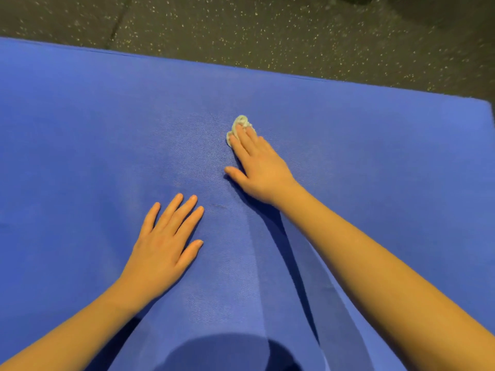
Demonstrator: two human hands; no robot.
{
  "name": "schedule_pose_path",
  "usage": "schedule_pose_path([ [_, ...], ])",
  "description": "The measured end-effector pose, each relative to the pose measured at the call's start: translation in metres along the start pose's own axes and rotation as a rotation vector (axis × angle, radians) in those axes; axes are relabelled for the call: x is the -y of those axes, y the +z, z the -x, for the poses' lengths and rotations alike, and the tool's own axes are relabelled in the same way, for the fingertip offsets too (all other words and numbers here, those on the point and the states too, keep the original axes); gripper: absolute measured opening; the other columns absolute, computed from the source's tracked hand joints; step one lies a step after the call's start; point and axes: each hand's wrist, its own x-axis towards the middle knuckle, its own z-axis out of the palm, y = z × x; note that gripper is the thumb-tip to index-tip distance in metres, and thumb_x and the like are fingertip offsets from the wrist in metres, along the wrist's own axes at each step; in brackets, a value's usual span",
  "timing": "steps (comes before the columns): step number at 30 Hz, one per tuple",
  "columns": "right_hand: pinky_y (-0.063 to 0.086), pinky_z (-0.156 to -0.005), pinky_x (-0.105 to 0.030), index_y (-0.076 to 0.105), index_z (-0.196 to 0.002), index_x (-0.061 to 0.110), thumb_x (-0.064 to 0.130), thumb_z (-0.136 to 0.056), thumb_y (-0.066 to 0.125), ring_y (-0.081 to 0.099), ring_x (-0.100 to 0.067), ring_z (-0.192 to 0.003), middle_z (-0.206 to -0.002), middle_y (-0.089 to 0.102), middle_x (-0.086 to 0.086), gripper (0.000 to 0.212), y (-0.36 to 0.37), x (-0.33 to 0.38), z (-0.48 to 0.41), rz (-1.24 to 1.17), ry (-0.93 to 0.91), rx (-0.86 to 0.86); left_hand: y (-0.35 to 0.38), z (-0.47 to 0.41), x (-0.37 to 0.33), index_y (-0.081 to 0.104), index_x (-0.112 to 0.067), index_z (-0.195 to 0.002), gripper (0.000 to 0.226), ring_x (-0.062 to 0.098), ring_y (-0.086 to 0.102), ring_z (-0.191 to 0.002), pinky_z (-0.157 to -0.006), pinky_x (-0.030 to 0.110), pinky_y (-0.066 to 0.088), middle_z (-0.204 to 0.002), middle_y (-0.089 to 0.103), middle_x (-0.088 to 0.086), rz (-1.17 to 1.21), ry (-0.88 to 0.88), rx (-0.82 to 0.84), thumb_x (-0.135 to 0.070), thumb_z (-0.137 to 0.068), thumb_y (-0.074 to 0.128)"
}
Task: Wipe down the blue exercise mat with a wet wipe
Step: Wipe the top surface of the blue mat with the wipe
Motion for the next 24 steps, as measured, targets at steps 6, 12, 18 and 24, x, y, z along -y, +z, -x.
schedule_pose_path([
  [6, 0.008, -0.119, -0.040, 0.015, -0.153, 0.009, 0.033, -0.100, 0.041, -0.004, -0.028, -0.148, -0.161, -0.002, -0.013, 0.064, -0.005, -0.003, 0.014, -0.056, 0.398, -0.129, -0.004, 0.014, 0.006, 0.044, -0.012, -0.143, 0.062, 0.022, 0.022, -0.145, -0.117, 0.042, 0.010, -0.154, 0.033, 0.003, 0.015, 0.013, 0.017, -0.050, -0.101, 0.018],
  [12, 0.003, -0.119, -0.037, 0.013, -0.154, 0.013, 0.034, -0.100, 0.044, -0.005, -0.022, -0.149, -0.162, -0.002, -0.006, 0.066, 0.012, 0.034, 0.051, -0.083, 0.072, -0.004, -0.004, 0.015, 0.009, 0.044, -0.012, -0.143, 0.063, 0.023, 0.022, -0.145, -0.117, 0.043, 0.011, -0.154, 0.034, 0.003, 0.009, 0.017, 0.031, -0.051, -0.101, 0.018],
  [18, 0.002, -0.120, -0.038, 0.012, -0.154, 0.014, 0.035, -0.101, 0.040, -0.008, -0.022, -0.148, -0.162, -0.007, -0.006, 0.064, 0.010, 0.016, 0.057, -0.129, 0.410, -0.107, -0.005, 0.016, 0.005, 0.045, -0.010, -0.142, 0.064, 0.024, 0.024, -0.143, -0.117, 0.040, 0.008, -0.152, 0.036, 0.005, -0.021, 0.000, 0.030, -0.050, -0.101, 0.016],
  [24, 0.008, -0.119, -0.040, 0.019, -0.153, 0.011, 0.042, -0.098, 0.037, 0.001, -0.024, -0.149, -0.161, 0.005, -0.008, 0.066, 0.021, 0.037, 0.088, -0.064, -0.072, 0.047, -0.005, 0.029, 0.004, 0.046, -0.008, -0.141, 0.064, 0.025, 0.026, -0.142, -0.117, 0.039, 0.007, -0.151, 0.037, 0.006, -0.008, -0.036, 0.046, -0.048, -0.102, 0.014],
])
